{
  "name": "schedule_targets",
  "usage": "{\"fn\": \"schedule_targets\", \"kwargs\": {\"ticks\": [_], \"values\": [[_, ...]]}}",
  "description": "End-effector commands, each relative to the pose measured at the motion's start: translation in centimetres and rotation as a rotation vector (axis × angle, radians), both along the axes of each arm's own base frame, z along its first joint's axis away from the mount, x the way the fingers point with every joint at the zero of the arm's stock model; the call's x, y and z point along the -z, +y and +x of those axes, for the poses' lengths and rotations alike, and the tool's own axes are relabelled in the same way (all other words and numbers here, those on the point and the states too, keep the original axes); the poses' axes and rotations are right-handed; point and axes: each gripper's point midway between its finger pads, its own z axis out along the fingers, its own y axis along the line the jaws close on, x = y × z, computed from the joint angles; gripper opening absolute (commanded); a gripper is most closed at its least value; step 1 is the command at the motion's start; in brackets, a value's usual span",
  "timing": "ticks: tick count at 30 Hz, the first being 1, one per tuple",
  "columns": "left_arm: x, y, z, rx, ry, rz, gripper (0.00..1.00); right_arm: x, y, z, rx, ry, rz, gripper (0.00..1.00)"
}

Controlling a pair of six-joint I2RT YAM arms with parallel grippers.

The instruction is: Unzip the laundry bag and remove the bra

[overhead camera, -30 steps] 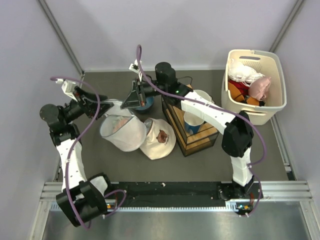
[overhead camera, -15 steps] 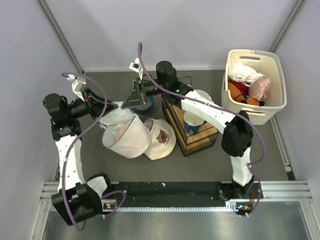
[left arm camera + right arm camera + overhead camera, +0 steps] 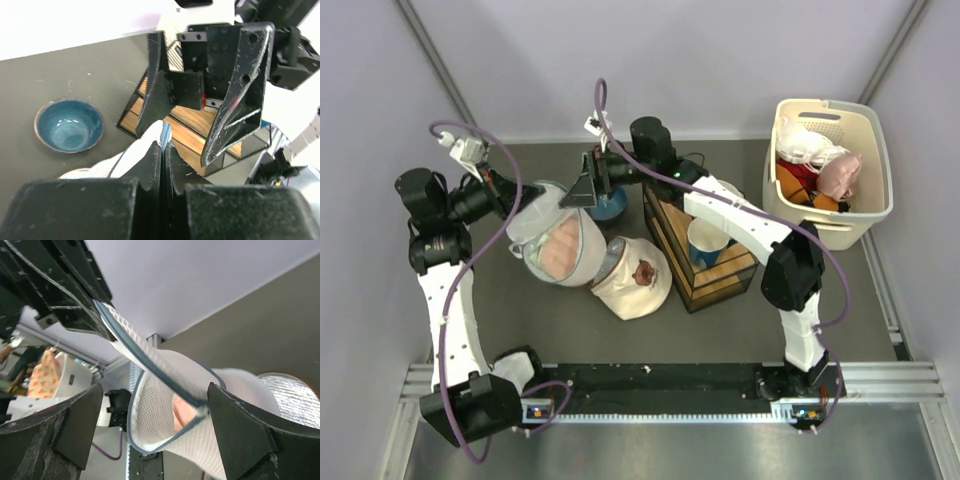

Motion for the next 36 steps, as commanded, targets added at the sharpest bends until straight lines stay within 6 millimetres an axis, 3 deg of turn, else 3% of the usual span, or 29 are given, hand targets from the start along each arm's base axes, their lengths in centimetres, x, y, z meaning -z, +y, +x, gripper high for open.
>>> {"fn": "schedule_targets", "kwargs": {"ticks": [1, 6, 10, 12, 17, 23, 26, 27, 29, 30, 32, 33, 36], "values": [[-1.0, 1.9, 1.1, -0.217, 0.056, 0.009, 0.00, -4.8, -2.4, 1.2, 0.189, -0.114, 0.005, 0.85], [-0.5, 2.2, 0.4, -0.304, 0.165, -0.041, 0.00, -3.9, -3.8, 2.0, 0.305, -0.112, -0.038, 0.75], [-1.1, 1.7, -0.2, -0.287, 0.156, -0.055, 0.00, -2.4, -3.6, 2.1, 0.292, -0.102, -0.068, 0.66], [-1.1, 1.7, -0.2, -0.284, 0.158, -0.057, 0.00, -1.8, -3.2, 1.7, 0.280, -0.095, -0.084, 0.66], [-1.4, 1.5, -0.3, -0.268, 0.157, -0.066, 0.00, 2.0, -1.7, 1.1, 0.285, -0.149, -0.219, 0.82], [-1.4, 1.4, -0.3, -0.265, 0.161, -0.069, 0.00, 4.4, -0.7, 0.8, 0.291, -0.178, -0.280, 0.74], [-1.6, 1.4, -0.4, -0.260, 0.156, -0.073, 0.00, 5.1, -0.1, 0.6, 0.289, -0.189, -0.294, 0.66], [-1.6, 1.3, -0.4, -0.258, 0.155, -0.074, 0.00, 5.4, -0.1, 0.7, 0.295, -0.186, -0.303, 0.59], [-1.6, 1.3, -0.5, -0.257, 0.151, -0.072, 0.00, 5.7, 0.0, 1.0, 0.309, -0.186, -0.311, 0.42], [-1.6, 1.3, -0.4, -0.258, 0.154, -0.072, 0.00, 5.8, -0.2, 1.4, 0.333, -0.190, -0.319, 0.23], [-1.4, 1.4, -0.4, -0.267, 0.160, -0.071, 0.00, 6.2, -0.5, 1.8, 0.360, -0.183, -0.336, 0.06], [-1.3, 1.5, -0.3, -0.273, 0.164, -0.071, 0.00, 6.2, -0.7, 2.1, 0.377, -0.178, -0.340, 0.00], [-0.6, 2.1, 0.1, -0.311, 0.193, -0.069, 0.00, 6.4, -1.1, 2.4, 0.388, -0.183, -0.350, 0.00]]}}
